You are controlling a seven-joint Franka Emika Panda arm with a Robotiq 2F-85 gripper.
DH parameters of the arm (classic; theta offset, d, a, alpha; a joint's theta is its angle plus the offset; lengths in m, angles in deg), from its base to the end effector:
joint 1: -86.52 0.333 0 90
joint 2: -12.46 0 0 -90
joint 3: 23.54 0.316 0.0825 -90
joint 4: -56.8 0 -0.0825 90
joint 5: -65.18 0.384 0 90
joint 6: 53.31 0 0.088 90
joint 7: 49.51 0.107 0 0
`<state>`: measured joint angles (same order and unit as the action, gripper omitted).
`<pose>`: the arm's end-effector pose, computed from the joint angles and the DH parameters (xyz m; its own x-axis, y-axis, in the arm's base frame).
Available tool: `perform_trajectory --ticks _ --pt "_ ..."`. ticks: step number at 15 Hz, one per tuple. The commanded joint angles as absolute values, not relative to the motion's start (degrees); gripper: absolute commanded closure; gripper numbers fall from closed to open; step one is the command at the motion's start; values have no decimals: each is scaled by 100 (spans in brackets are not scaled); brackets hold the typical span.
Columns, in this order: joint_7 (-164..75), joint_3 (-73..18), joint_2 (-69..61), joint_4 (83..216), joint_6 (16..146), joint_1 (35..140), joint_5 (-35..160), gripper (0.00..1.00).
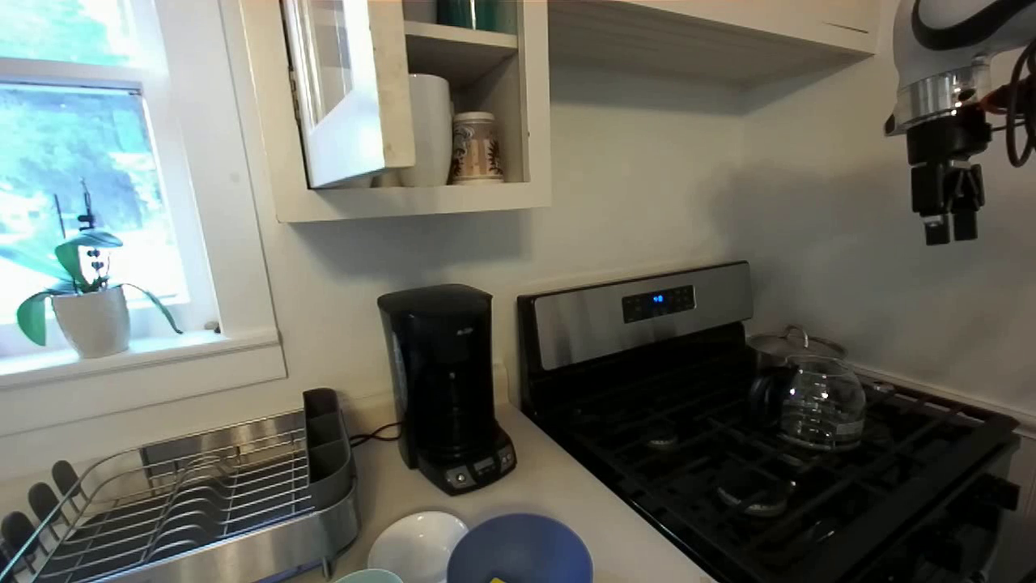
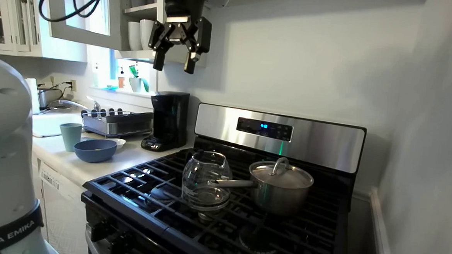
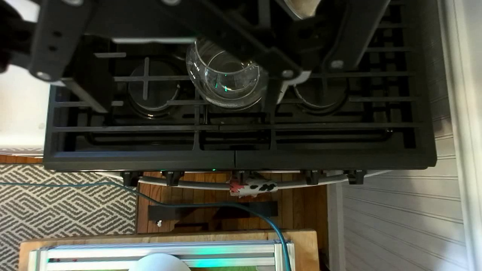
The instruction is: Put the clear kettle on the counter
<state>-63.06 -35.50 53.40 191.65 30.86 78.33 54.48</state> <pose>0.2855 -0.1434 0.5551 0.9811 -0.0546 -0.1857 -0.0543 -0.9985 0.0066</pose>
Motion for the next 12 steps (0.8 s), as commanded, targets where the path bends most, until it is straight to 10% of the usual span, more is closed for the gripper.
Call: perform_trajectory --ticks 1,12 --pt "-6277 -3587 5342 19152 3069 7891 5429 0" --pt "-4402 -3455 5362 19722 4410 7470 5793 0"
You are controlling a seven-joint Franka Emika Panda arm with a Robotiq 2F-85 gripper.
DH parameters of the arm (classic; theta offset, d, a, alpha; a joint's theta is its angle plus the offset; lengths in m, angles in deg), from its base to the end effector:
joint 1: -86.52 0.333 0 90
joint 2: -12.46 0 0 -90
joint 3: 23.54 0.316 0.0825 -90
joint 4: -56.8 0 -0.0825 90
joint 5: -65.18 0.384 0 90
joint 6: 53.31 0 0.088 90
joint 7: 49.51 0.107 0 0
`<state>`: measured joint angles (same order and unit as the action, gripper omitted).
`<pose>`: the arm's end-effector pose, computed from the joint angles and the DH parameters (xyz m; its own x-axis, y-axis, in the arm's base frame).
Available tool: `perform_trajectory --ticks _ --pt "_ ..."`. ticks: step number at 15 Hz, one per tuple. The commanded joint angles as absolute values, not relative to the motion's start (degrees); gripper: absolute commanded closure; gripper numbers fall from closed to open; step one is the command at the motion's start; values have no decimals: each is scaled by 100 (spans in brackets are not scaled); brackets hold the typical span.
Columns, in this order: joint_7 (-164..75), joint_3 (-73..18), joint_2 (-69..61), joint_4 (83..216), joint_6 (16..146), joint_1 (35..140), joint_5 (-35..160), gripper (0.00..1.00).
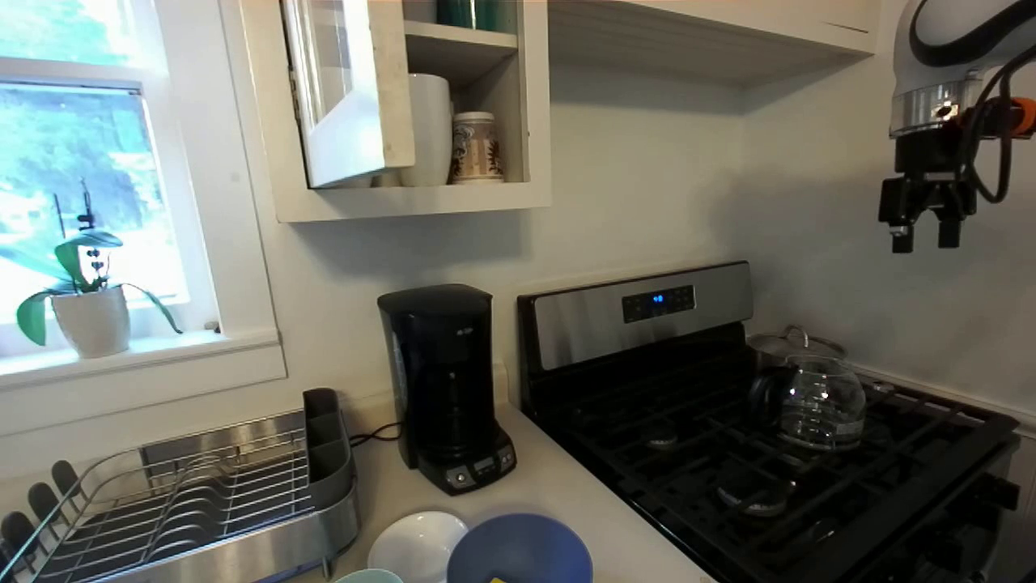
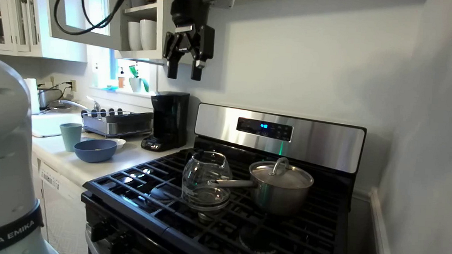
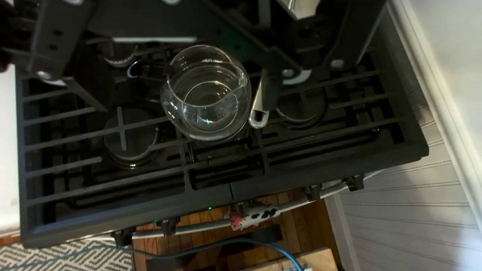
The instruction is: Put the clear kettle on the counter
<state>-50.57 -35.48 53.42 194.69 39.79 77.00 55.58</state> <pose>0.2977 -0.1485 0.5422 0.9564 -0.2816 -0.0769 -0.2802 -0.9595 0.0287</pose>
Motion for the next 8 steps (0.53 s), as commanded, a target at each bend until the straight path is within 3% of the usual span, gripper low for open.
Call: perform_trajectory --ticks 1,8 --pt "-4136 -3422 5324 19822 4542 7405 5837 0" --pt "-2314 -3085 5109 20566 5722 6901 6064 0"
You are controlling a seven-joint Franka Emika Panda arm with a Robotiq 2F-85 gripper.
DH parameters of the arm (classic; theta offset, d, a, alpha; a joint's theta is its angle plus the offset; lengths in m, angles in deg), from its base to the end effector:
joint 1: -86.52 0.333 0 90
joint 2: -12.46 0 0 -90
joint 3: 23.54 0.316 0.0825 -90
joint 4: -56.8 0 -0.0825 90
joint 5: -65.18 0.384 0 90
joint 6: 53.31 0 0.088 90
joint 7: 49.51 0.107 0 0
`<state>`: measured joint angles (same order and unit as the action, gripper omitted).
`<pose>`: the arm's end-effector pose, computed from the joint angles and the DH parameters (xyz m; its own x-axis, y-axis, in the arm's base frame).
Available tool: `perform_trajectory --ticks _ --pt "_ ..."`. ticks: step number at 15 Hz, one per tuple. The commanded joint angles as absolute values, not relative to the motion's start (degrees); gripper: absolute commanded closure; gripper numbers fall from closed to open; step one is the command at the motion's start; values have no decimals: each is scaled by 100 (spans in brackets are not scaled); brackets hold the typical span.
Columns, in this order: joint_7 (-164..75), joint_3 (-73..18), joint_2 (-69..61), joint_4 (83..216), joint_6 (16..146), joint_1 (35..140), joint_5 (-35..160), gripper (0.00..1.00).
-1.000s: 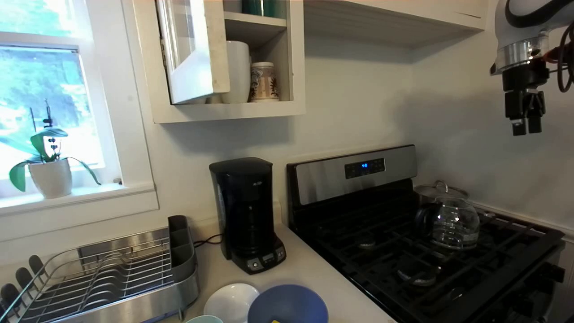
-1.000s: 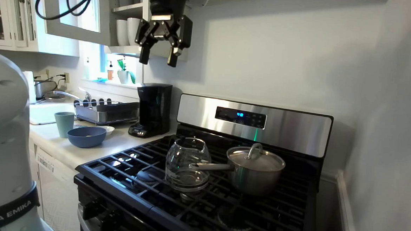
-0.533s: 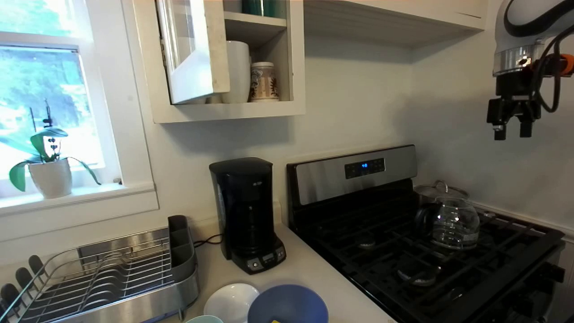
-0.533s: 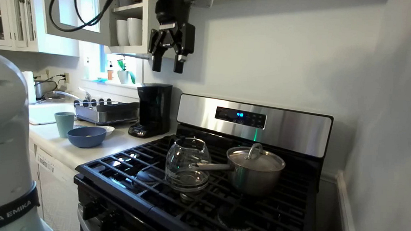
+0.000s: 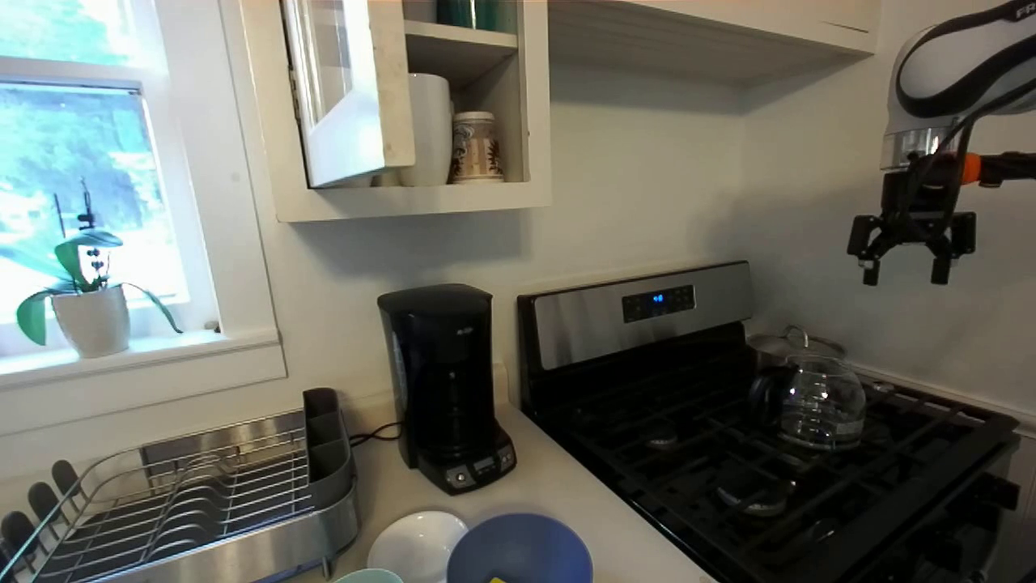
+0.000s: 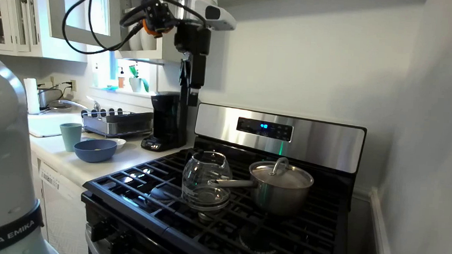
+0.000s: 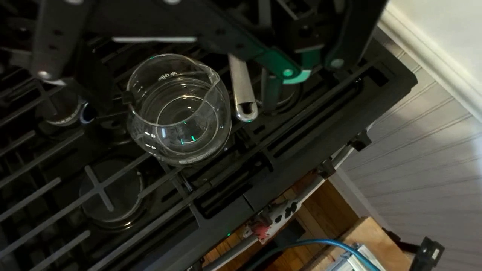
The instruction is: Put the clear kettle on the counter
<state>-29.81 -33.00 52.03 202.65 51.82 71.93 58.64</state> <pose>0.3069 -0.1510 0.4883 0.7687 -0.6393 -0.0222 -0.6392 -0.7690 0.0127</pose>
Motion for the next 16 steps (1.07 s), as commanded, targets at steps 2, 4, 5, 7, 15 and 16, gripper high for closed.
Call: perform_trajectory --ticks 2,4,5,7,15,16 --pt "-1793 -2959 4989 20777 6171 6741 6087 0" --pt "-1223 -2793 4871 20984 6606 6602 6124 0" --pt "-917 -2709 4819 21092 6834 6538 6095 0" --pt "-270 -2548 4675 21290 7220 6415 6010 0" --pt "-447 -2629 4655 21225 7019 6529 5961 0" --pt "-448 -2629 4655 21225 7019 6529 5961 0"
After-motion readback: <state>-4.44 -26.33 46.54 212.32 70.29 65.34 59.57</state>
